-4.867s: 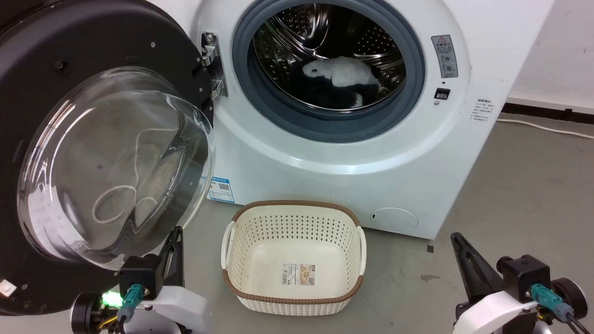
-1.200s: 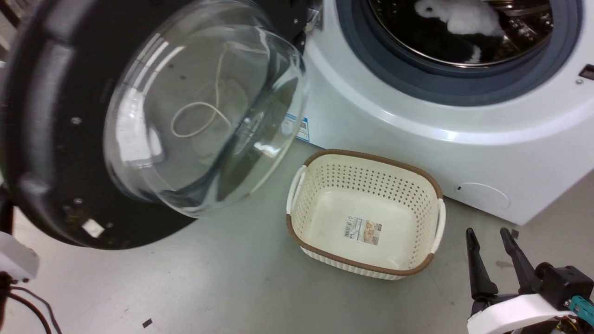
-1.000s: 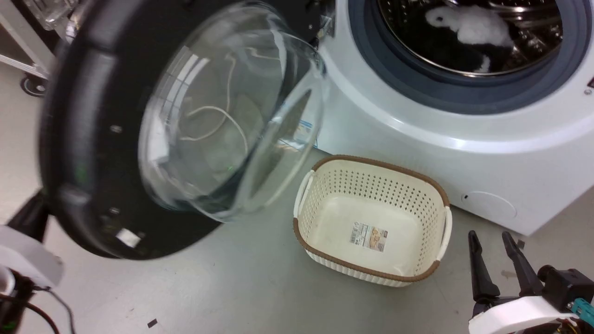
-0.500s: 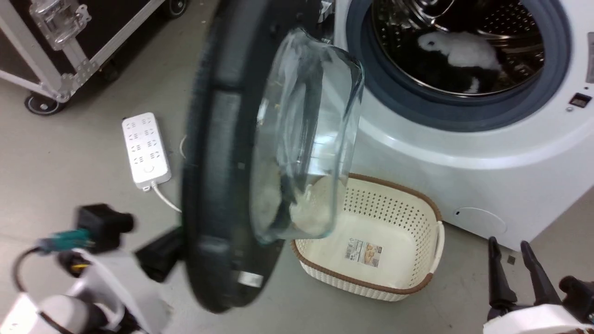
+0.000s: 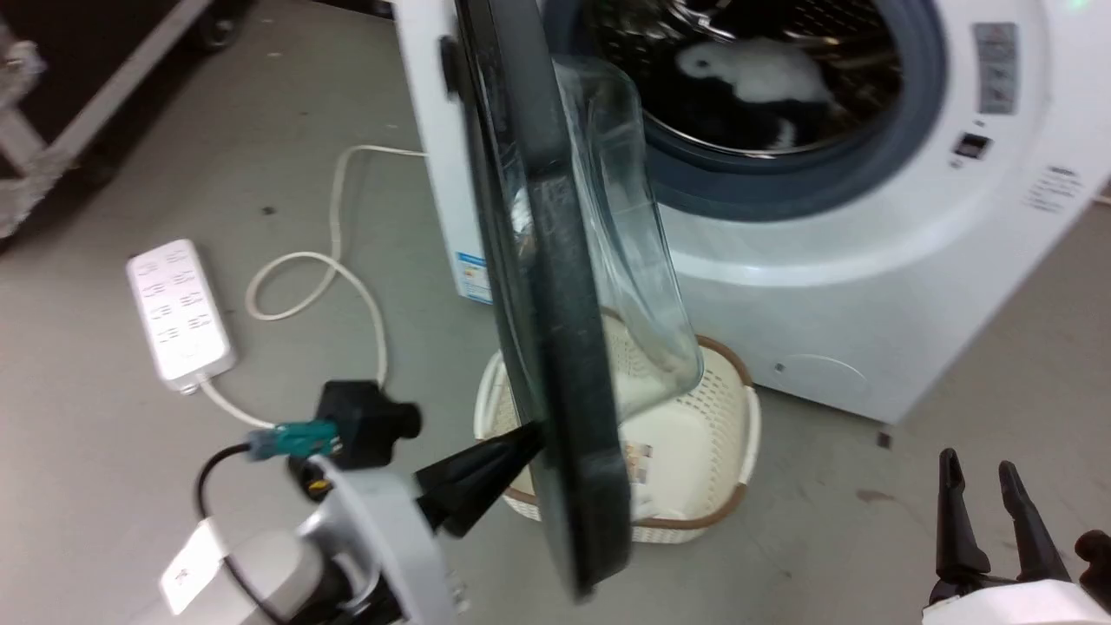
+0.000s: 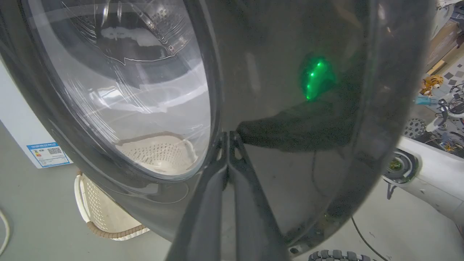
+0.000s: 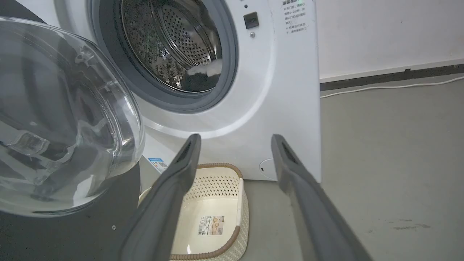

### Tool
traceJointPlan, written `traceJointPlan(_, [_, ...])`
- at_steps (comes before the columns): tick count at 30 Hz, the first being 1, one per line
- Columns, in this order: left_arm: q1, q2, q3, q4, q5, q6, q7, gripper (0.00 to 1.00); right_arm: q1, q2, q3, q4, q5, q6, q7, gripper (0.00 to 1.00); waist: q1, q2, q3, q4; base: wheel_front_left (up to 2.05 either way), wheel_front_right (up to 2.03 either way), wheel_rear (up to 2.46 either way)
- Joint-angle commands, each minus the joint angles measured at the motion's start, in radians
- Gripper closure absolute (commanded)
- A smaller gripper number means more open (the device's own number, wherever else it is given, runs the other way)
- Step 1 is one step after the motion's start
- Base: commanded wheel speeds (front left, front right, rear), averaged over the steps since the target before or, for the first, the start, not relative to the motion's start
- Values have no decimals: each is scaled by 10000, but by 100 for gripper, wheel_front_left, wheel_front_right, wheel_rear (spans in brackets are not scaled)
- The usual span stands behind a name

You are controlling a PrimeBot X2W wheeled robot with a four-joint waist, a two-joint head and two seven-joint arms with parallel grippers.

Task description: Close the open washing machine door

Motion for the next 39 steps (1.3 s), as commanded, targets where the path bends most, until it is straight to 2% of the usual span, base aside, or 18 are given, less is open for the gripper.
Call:
traceJointPlan(1, [-433, -353, -261, 220, 21, -48, -180, 100, -48, -4, 21, -16, 68, 10, -44, 0, 0, 0, 201, -509, 0, 0, 0])
traceJointPlan(7, [-1667, -1368, -876, 1259, 253, -48, -702, 100, -303, -4, 229, -129, 173, 10, -44, 0, 0, 0, 560, -1441, 0, 0, 0])
traceJointPlan(14, [-3058, -2562, -938, 3022, 698, -37, -1203, 100, -660, -4, 551, -248, 365, 10, -44, 0, 0, 0, 1051, -2455, 0, 0, 0])
traceJointPlan(23, [-4550, -3931, -939, 5193, 1264, 106, -1566, 100, -858, -4, 712, -376, 630, 10, -44, 0, 0, 0, 1550, -3277, 0, 0, 0])
traceJointPlan(27, [-4941, -4333, -979, 5838, 1266, 65, -1699, 100, -837, -4, 678, -384, 665, 10, -44, 0, 0, 0, 1578, -3332, 0, 0, 0])
traceJointPlan(31, [-5049, -4550, -866, 5952, 1015, 10, -2113, 100, -765, -4, 556, -342, 584, 10, -44, 0, 0, 0, 1337, -3082, 0, 0, 0])
traceJointPlan(39, [-4898, -4369, -50, 5176, 614, -19, -2839, 100, -613, -4, 397, -261, 341, 10, -44, 0, 0, 0, 708, -2222, 0, 0, 0])
